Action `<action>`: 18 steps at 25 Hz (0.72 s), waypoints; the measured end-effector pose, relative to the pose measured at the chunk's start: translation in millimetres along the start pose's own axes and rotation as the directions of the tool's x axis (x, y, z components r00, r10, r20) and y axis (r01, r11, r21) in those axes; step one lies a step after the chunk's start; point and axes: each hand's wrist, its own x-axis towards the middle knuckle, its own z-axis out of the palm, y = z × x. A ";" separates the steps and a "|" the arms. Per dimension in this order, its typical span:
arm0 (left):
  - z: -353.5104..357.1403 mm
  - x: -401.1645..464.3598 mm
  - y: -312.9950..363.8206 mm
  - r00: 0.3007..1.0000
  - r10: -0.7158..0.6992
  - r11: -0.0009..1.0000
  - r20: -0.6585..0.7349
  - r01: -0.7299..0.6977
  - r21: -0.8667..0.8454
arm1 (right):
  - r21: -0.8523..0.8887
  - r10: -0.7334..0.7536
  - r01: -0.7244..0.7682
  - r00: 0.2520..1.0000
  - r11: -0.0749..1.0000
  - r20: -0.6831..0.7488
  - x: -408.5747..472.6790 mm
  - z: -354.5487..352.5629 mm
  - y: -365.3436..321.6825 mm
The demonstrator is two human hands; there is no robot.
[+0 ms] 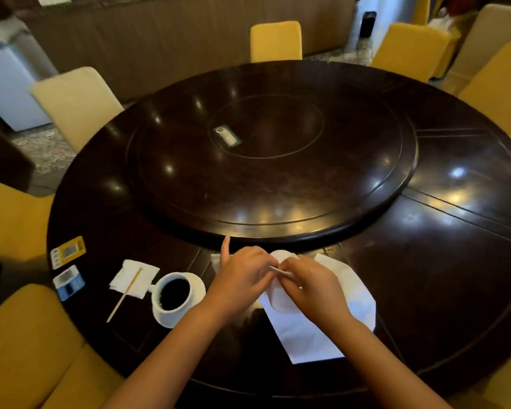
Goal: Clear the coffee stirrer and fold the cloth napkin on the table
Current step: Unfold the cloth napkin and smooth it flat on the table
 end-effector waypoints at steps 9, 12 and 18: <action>-69.8 10.1 -1.0 0.984 -0.036 0.921 0.172 0.099 -0.376 | 0.262 -0.115 0.025 0.935 0.965 0.335 28.6 -67.7 4.2; -95.9 15.5 -8.7 0.963 -0.053 0.880 0.263 0.169 -0.443 | 0.343 -0.138 -0.041 0.866 0.938 0.481 39.9 -90.4 9.0; -112.0 22.9 -28.8 0.912 -0.103 0.908 0.397 0.249 -0.337 | 0.310 -0.082 -0.102 0.846 0.945 0.527 56.3 -111.1 28.6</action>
